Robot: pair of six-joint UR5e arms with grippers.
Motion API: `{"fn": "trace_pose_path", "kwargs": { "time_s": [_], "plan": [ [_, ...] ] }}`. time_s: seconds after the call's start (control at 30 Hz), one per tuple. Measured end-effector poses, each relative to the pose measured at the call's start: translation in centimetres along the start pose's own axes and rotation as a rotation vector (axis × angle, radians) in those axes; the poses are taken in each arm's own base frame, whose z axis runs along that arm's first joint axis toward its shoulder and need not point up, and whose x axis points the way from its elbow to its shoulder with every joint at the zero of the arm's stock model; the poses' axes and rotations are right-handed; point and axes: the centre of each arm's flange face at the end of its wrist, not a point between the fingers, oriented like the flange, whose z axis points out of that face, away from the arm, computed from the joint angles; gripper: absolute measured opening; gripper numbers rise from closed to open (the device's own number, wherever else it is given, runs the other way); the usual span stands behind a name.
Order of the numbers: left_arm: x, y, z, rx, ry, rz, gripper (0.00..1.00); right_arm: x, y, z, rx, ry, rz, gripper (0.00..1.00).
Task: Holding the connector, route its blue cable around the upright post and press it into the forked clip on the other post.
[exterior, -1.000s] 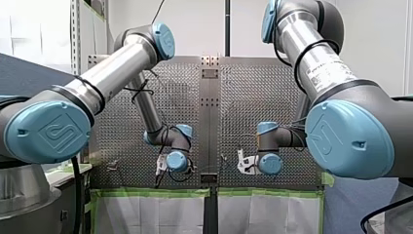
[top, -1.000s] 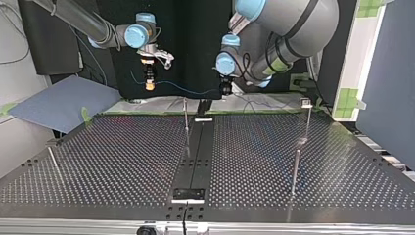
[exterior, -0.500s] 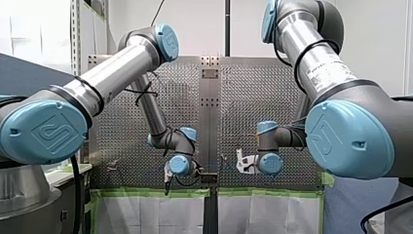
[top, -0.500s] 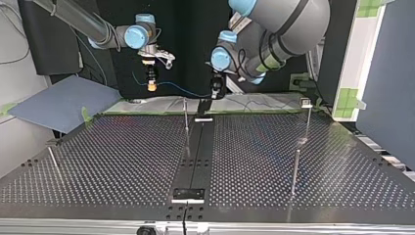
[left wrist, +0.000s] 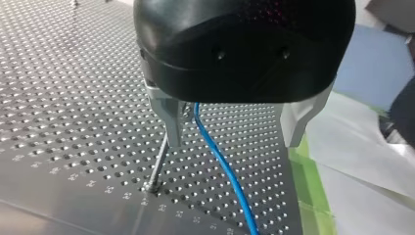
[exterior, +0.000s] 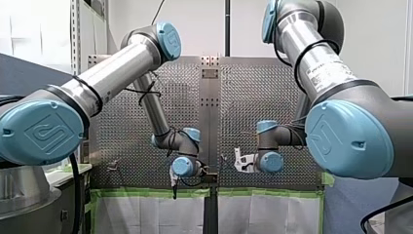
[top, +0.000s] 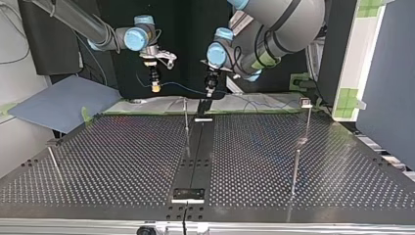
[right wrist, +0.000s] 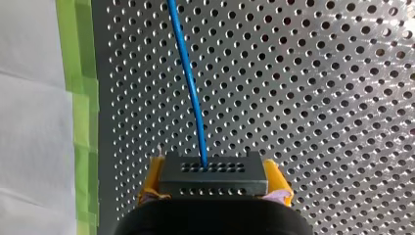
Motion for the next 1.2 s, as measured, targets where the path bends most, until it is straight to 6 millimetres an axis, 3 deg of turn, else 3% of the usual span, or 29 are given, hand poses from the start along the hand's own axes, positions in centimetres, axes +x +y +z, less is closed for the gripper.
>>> {"fn": "trace_pose_path", "kwargs": {
  "time_s": [0.5,0.93,1.2],
  "plan": [
    [0.4,-2.0,-1.3,-0.056,-0.059,-0.096,1.00,0.2,2.5,1.2,0.023,0.039,0.066,0.00],
    [0.6,-4.2,-2.3,-0.085,-0.147,-0.081,1.00,-0.1,2.0,1.2,0.110,0.042,0.080,0.00],
    [0.6,-4.5,-2.8,-0.136,-0.176,-0.021,1.00,-2.6,1.3,1.1,0.161,0.008,0.068,0.00]
  ]
}}
